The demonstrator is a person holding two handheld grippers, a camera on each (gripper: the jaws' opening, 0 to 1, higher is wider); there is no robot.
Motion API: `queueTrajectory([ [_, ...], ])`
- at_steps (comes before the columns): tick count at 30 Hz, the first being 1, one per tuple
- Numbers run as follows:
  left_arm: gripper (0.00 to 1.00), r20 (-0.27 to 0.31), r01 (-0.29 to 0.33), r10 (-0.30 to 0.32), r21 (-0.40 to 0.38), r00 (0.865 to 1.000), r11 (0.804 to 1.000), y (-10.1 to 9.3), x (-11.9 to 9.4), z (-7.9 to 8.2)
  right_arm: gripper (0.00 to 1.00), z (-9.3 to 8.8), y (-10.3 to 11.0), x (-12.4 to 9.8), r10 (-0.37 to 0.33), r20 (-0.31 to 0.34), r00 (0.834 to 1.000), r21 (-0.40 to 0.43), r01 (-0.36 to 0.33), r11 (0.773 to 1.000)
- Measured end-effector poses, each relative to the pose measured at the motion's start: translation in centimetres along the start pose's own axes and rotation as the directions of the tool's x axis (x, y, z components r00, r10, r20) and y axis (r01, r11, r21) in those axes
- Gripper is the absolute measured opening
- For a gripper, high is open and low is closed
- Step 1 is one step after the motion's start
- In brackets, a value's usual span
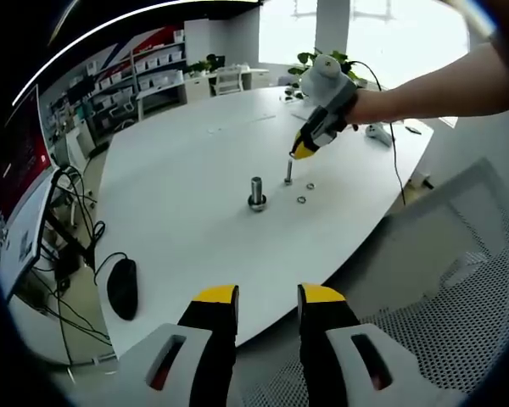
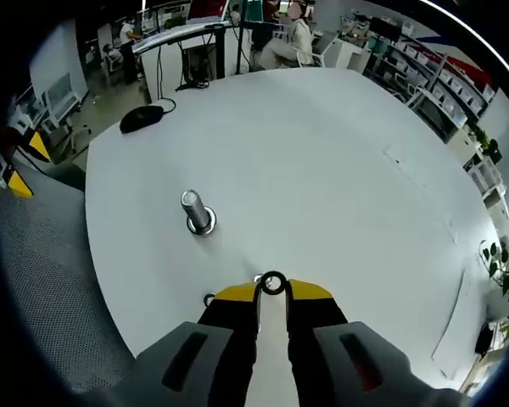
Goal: Place the washer onto the threaded stud by aligning its center hole with the stud, sliding it down to the base, and recovering from edge contact or off-axis alignment until the washer reaches the visible bottom stop.
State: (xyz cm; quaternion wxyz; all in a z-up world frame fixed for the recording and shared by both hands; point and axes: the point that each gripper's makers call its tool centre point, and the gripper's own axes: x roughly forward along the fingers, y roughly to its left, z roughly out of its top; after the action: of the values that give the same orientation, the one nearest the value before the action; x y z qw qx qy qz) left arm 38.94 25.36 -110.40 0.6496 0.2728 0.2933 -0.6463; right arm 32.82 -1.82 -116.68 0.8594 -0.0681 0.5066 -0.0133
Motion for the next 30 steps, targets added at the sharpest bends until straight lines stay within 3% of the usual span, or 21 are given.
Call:
queueTrajectory([
  [26, 0.26, -0.009, -0.007, 0.007, -0.008, 1.0, 1.0, 0.0, 0.0, -0.1, 0.14, -0.4, 0.5, 2.4, 0.065, -0.09, 0.994, -0.03, -0.068, 0.997],
  [30, 0.26, -0.012, -0.008, 0.008, -0.01, 1.0, 1.0, 0.1, 0.0, -0.1, 0.14, -1.3, 0.5, 3.2, 0.079, -0.115, 0.99, -0.026, -0.083, 0.996],
])
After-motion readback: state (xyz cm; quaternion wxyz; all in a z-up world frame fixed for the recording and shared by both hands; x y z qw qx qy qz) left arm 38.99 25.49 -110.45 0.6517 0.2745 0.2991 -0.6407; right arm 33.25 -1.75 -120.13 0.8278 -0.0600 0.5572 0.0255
